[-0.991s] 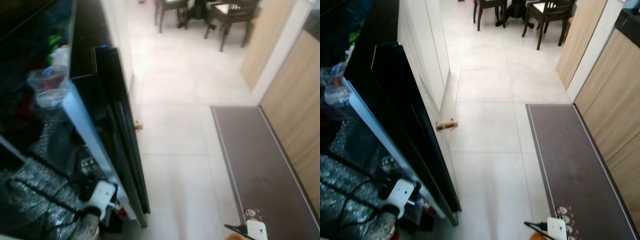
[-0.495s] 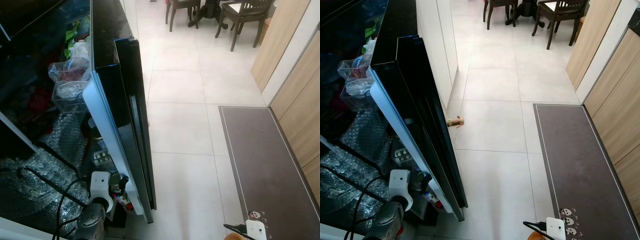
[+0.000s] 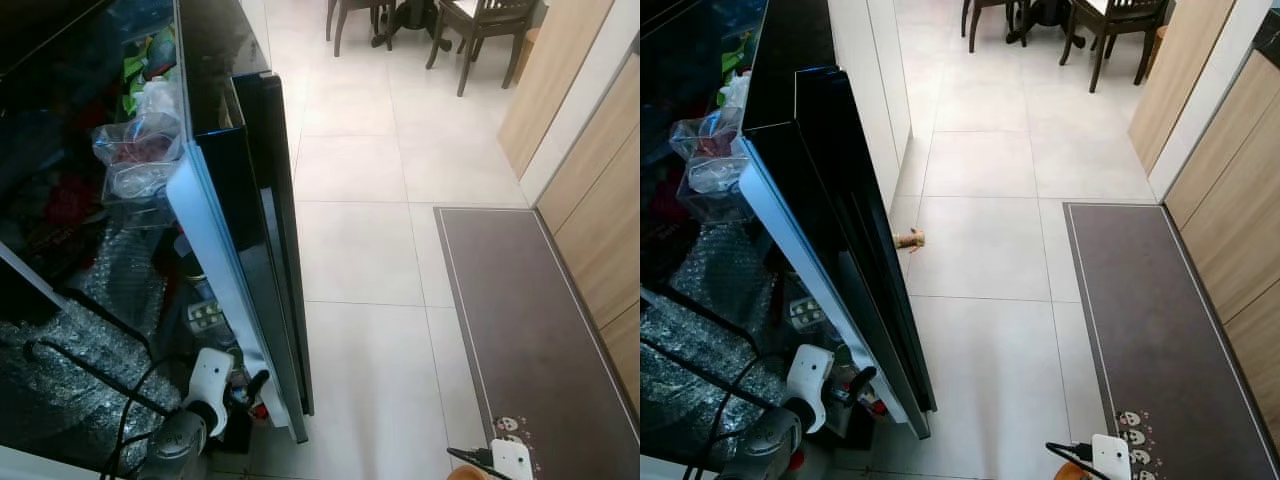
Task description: Restocking fridge
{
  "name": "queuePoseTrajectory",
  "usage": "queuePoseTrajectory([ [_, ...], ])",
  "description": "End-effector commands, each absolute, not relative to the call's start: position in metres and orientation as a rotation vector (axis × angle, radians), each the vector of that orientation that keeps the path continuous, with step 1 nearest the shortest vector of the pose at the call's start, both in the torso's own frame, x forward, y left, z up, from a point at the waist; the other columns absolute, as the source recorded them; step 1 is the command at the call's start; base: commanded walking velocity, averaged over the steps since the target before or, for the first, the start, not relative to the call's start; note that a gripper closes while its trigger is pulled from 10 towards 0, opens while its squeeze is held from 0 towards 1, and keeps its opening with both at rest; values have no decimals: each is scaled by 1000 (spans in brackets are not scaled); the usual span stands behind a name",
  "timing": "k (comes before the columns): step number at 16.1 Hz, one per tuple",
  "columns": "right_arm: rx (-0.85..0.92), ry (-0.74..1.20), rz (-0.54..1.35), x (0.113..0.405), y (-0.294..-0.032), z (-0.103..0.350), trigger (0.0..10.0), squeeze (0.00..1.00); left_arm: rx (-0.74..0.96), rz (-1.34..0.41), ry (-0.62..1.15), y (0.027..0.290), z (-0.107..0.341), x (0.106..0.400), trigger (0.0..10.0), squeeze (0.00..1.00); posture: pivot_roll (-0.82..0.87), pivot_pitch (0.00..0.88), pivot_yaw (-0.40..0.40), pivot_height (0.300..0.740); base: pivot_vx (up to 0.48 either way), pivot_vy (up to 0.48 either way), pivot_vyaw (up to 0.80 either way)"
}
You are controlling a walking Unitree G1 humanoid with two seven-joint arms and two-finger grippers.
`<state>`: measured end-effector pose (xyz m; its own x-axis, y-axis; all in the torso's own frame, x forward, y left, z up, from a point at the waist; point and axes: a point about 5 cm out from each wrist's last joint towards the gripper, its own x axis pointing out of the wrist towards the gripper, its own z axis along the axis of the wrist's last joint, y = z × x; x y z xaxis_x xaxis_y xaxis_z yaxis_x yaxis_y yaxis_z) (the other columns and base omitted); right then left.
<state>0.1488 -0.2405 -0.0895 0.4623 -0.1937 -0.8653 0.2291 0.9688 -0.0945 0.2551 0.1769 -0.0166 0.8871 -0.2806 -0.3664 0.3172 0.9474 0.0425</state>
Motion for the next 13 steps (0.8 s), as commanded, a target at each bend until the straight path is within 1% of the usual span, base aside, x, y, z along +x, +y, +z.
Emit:
queuePoseTrajectory([
  [1, 35, 1069, -256, 146, -241, -90, 10000, 0, 123, -325, 393, 180, -20, 251, 10000, 0, -178, 109, 32, 740, 0, 0, 0],
  [5, 35, 1068, -255, 147, -241, -90, 10000, 0, 156, -288, 414, 185, -25, 245, 10000, 0, -180, 110, 32, 740, 0, 0, 0],
  [8, 34, 1069, -255, 147, -241, -90, 10000, 0, 220, -168, 444, 201, -28, 241, 10000, 0, -180, 110, 32, 740, 0, 0, 0],
  [10, 33, 1069, -254, 147, -242, -90, 10000, 0, 232, -120, 431, 205, -26, 242, 10000, 0, -181, 110, 32, 740, 0, 0, 0],
  [13, 30, 1070, -252, 147, -242, -90, 10000, 0, 306, -54, 450, 211, -26, 244, 10000, 0, -181, 110, 32, 740, 0, 0, 0],
])
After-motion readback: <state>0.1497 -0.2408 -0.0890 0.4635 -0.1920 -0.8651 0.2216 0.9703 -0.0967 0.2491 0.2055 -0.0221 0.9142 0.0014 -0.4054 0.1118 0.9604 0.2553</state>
